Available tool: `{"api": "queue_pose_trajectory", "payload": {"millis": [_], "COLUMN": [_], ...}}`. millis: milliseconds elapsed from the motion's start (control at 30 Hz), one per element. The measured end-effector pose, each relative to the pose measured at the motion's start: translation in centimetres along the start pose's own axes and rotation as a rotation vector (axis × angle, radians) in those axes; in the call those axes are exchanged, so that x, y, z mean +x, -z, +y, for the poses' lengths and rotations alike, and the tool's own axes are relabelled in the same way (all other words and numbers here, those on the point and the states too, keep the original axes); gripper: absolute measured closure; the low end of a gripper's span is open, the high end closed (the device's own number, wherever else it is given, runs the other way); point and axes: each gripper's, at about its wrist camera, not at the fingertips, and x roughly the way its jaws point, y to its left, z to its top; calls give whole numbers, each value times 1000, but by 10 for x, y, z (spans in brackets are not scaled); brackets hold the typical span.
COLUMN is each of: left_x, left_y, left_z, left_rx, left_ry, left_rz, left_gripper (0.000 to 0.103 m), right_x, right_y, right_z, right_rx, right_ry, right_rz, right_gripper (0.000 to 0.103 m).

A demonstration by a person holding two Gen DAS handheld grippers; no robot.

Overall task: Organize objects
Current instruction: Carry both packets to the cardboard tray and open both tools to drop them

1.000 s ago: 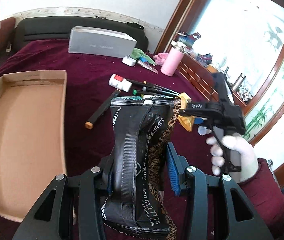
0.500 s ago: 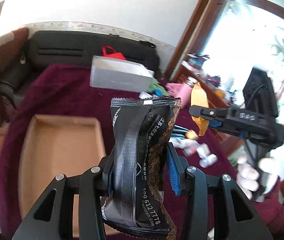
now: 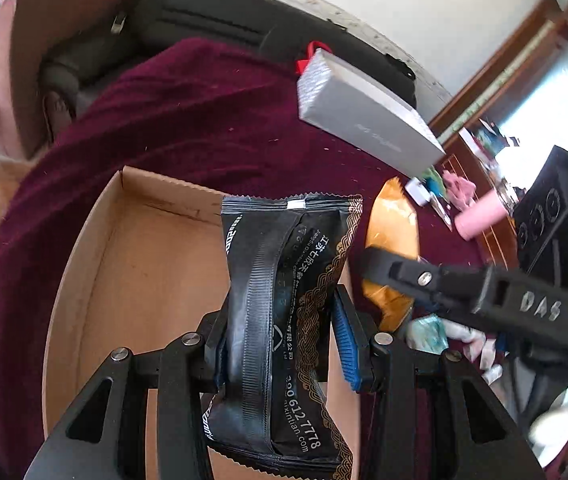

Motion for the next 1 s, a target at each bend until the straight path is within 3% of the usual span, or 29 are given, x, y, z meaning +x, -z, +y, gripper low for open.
{"api": "queue_pose_trajectory", "payload": {"millis": [167, 300, 533, 633, 800, 933, 1000], "left_x": [24, 33, 36, 27, -4, -28, -35], "left_y": [-8, -4, -4, -2, 2, 13, 21], "left_z": [18, 28, 45, 45, 28, -13, -39], "left_rx": [-60, -94, -208, -236, -195, -88, -17], "left_ry": [7, 14, 117, 135, 116, 134, 156], "left_rz": [11, 22, 39, 18, -31, -43, -44], "left_gripper": [65, 65, 52, 52, 52, 51, 44], "right_x": [43, 54, 48, 43, 12, -43, -69], "right_y": [-6, -11, -9, -11, -9, 3, 10], "right_z": [-12, -15, -11, -8, -11, -28, -41], "right_rx": [16, 11, -11, -12, -3, -25, -21], "right_ry": [40, 76, 71, 50, 17, 21, 36], "right_rz": [43, 52, 31, 14, -48, -113, -145], "right_gripper": [59, 57, 51, 51, 51, 51, 49]}}
